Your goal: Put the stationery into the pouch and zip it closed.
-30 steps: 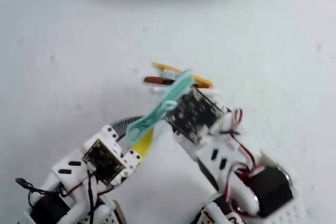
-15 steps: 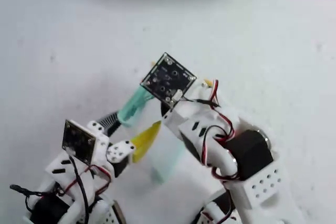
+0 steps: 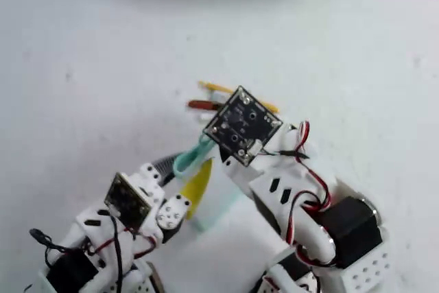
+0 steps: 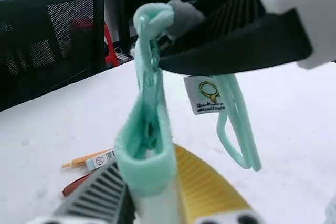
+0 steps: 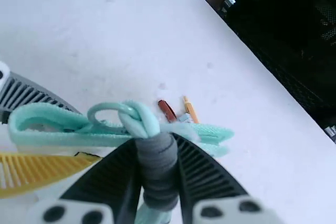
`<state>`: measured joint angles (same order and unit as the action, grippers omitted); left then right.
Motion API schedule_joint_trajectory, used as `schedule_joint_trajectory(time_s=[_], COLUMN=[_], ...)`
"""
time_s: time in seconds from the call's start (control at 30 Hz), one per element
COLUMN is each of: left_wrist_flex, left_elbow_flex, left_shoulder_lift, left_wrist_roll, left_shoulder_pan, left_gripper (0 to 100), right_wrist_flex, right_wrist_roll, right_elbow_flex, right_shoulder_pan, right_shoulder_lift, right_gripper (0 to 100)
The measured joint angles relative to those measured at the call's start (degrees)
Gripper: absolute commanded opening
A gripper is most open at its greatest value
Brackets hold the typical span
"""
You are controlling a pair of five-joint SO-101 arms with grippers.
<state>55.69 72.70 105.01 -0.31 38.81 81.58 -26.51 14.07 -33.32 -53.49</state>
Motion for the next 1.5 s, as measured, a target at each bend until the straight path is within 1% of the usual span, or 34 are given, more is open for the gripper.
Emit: schedule_joint_trajectory(time_s=[0.23, 0.33, 0.5, 0.93, 1.07, 1.23, 1.5], left_wrist_flex=[-0.09, -0.18, -0.18, -0.26, 2.11, 3.34, 3.43], left_elbow_flex=[0.00, 0.09, 0.09, 0.26, -1.14, -1.93, -2.02], left_shoulder_lift=[0.00, 0.00, 0.00, -0.09, 0.00, 0.00, 0.00], left_wrist_roll=[0.00, -0.35, -0.35, -0.35, -0.70, -0.70, -0.70], left_shoulder_pan=[0.00, 0.00, 0.00, -0.09, 0.35, 0.35, 0.44], left_gripper=[2, 2, 2, 2, 2, 2, 2], right_wrist_flex=[-2.02, -2.11, -3.87, -12.57, -16.44, -19.25, -19.52], right_wrist_roll=[-0.18, -2.29, -3.69, -3.78, -3.60, -3.52, -3.60], right_elbow_flex=[-0.35, -0.35, -0.35, -0.35, -0.35, -0.70, -0.88], right_shoulder_pan=[6.15, 8.53, 11.34, 17.41, 23.65, 26.81, 27.25], right_shoulder_lift=[2.55, 3.78, 6.15, 14.33, 19.25, 21.10, 21.19], right_gripper=[1.7, 1.7, 1.7, 1.7, 1.7, 1.7, 1.7])
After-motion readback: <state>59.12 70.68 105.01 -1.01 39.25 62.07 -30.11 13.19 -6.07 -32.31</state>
